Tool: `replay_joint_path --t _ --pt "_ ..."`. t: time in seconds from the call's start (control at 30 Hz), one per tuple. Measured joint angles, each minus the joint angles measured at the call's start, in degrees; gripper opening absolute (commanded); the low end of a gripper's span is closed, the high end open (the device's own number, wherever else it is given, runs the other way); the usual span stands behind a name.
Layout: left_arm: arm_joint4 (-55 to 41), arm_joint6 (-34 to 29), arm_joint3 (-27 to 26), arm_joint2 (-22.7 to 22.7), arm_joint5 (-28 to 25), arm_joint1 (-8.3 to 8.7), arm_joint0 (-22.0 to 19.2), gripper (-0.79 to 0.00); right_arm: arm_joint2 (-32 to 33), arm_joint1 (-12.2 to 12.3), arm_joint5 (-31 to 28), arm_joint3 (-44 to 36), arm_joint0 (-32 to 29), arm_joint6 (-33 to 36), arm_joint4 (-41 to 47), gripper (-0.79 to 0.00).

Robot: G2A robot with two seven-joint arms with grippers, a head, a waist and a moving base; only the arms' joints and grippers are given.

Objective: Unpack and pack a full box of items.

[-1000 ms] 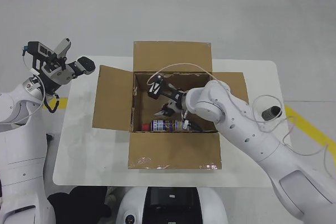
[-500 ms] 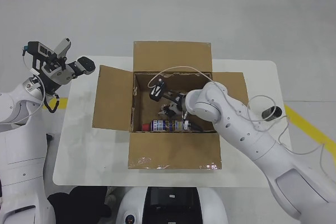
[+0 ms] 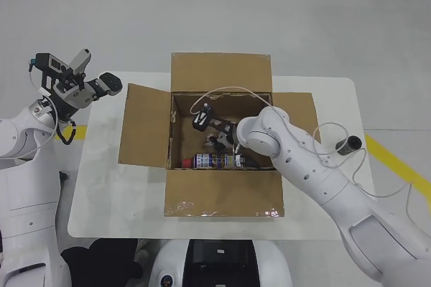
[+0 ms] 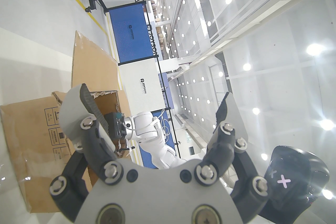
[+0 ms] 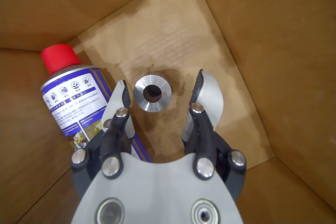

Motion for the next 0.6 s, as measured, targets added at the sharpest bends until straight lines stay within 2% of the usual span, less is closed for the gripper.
replay_joint_path --t 0.3,0.43,0.47,0.6 --pt "0.0 0.0 0.0 0.0 0.0 0.0 0.0 0.0 0.11 -0.69 -0.19 1.74 -0.22 -0.11 -0.23 -0.416" --pt "0.0 0.0 0.0 0.0 0.0 0.0 0.0 0.0 0.14 -1.02 -0.24 2.45 -0.24 -0.27 -0.29 -0.474" --pt "0.0 0.0 0.0 0.0 0.0 0.0 0.0 0.0 0.14 -1.13 -0.25 2.62 -0.25 -0.3 -0.32 -0.52" --pt "0.0 0.0 0.0 0.0 0.0 0.0 0.0 0.0 0.19 -1.42 -0.2 3.08 -0.24 -0.3 -0.53 -0.591"
